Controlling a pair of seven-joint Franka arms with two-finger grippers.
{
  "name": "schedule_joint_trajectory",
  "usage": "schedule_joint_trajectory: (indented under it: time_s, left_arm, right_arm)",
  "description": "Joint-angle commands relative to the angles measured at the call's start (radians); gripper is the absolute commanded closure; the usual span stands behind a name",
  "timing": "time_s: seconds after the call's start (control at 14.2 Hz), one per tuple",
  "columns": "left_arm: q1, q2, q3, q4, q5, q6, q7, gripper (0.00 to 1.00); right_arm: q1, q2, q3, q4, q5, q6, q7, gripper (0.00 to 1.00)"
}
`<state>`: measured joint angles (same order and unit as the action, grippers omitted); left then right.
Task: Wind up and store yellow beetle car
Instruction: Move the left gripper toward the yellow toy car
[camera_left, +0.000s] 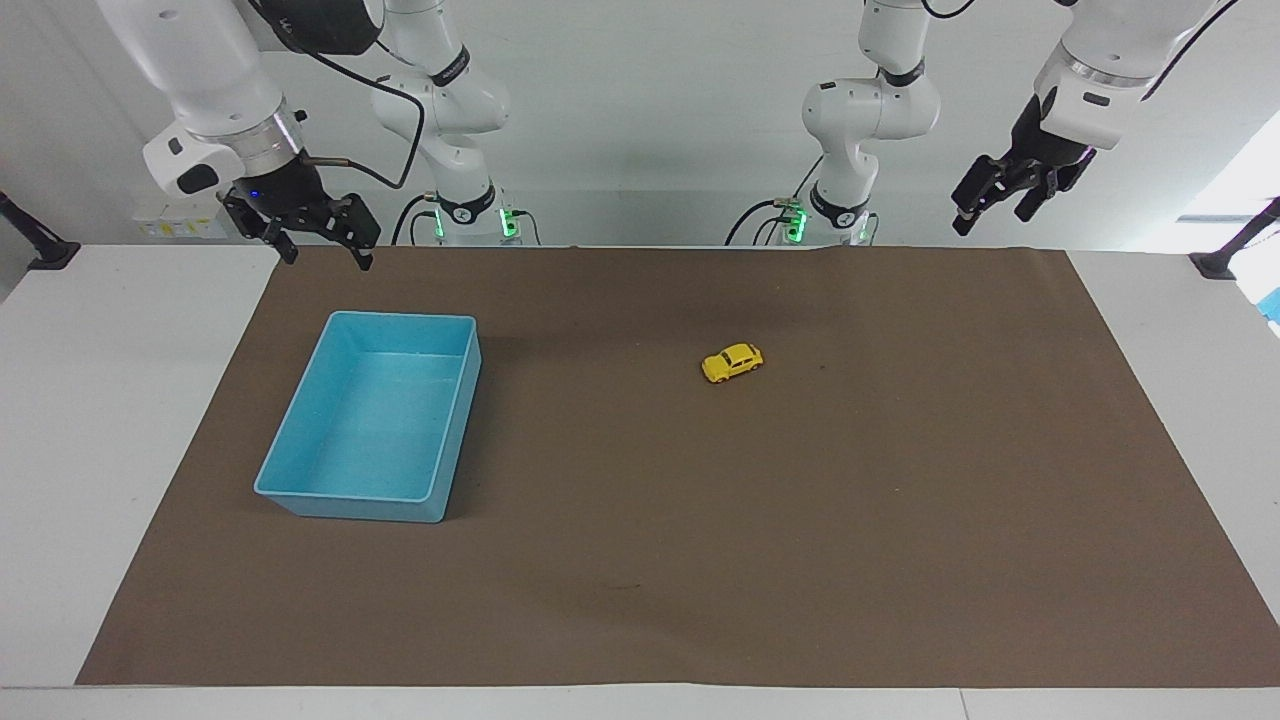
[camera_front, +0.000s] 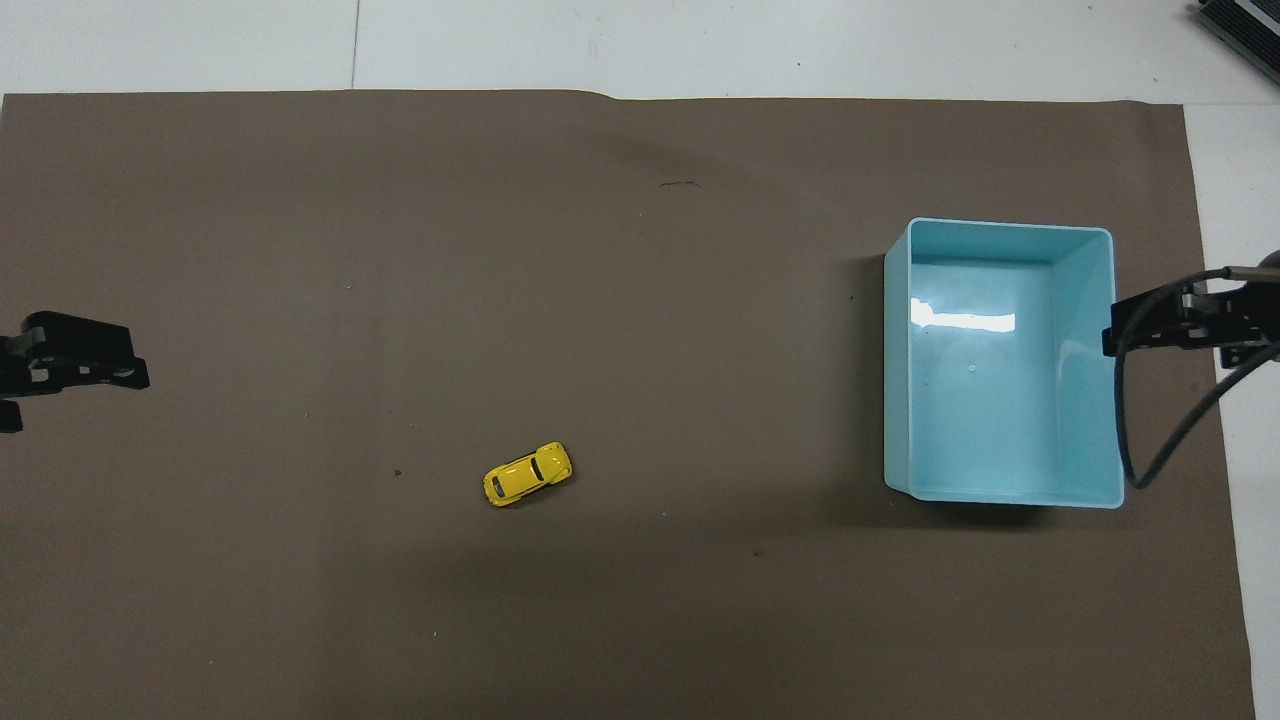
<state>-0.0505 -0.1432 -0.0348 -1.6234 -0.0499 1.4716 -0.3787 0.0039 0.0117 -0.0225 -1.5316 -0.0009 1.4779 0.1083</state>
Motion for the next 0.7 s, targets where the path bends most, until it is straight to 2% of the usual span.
schedule_joint_trajectory:
  time_s: [0.0, 0.28, 0.63]
  left_arm:
    - [-0.009, -0.01, 0.004, -0.016, -0.01, -0.003, -0.113, 0.0]
    - [-0.025, -0.018, -0.005, -0.029, -0.018, -0.031, -0.38, 0.0]
    - [-0.038, -0.006, -0.005, -0.049, -0.034, 0.012, -0.783, 0.0]
  right_arm:
    - [-0.012, 0.013, 0.004, 0.024, 0.001, -0.018, -0.018, 0.0]
    - [-0.012, 0.013, 0.004, 0.024, 0.001, -0.018, -0.018, 0.0]
    - [-0.012, 0.013, 0.004, 0.024, 0.001, -0.018, -0.018, 0.0]
